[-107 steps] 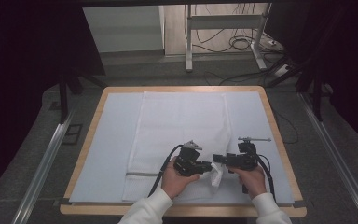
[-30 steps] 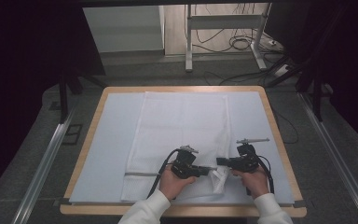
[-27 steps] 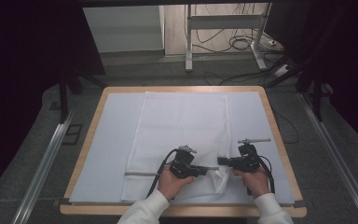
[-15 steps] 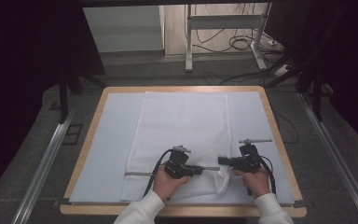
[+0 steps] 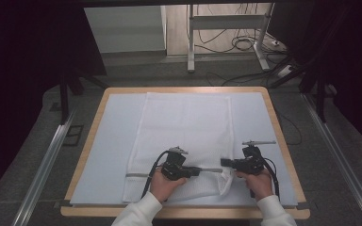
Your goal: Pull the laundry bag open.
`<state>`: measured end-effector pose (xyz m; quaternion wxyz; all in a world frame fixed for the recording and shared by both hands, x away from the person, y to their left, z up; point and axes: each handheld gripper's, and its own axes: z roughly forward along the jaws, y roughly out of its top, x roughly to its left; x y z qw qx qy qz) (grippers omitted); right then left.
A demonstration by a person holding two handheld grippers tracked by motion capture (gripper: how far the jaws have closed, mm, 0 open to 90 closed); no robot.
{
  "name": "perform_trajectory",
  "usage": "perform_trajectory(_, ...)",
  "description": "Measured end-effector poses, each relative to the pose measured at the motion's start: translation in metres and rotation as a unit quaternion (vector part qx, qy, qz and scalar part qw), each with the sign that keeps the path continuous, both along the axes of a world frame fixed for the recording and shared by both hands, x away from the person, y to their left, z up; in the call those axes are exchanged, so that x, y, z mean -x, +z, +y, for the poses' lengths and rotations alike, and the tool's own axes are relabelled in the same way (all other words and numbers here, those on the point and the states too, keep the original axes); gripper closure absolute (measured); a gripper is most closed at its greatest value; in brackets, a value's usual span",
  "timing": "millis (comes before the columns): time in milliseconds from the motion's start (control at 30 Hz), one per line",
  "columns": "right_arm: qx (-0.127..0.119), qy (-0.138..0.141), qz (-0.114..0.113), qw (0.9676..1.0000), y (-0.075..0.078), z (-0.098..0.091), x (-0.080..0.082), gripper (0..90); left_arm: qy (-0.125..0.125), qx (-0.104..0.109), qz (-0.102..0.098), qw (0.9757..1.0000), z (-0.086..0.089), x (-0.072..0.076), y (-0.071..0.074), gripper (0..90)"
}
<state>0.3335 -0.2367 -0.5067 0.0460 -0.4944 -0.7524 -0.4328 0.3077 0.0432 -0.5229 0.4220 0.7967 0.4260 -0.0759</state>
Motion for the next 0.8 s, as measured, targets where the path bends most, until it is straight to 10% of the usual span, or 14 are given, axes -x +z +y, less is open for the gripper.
perform_trajectory(800,-0.005,0.001,0.0,1.0,-0.005,0.0,0.001,88.3,0.002,0.013,0.009,0.9999,0.02,-0.001,-0.001,86.5)
